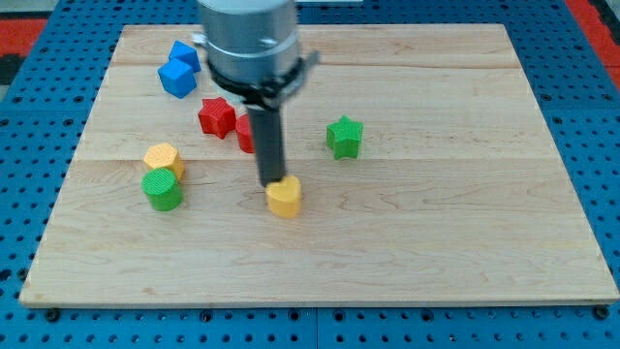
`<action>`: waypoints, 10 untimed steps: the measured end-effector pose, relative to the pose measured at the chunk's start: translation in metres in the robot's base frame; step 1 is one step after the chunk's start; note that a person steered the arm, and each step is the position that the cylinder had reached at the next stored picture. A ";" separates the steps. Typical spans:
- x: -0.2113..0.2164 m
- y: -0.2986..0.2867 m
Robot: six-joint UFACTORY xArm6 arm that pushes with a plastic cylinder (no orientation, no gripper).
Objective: Move the hexagon and green circle slightly to the right
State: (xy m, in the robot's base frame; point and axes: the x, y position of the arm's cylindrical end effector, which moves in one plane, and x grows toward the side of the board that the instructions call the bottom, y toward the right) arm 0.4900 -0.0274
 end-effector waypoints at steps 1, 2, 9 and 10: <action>-0.001 -0.021; -0.033 -0.075; -0.012 -0.133; -0.013 -0.092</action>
State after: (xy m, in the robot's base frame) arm 0.4768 -0.1193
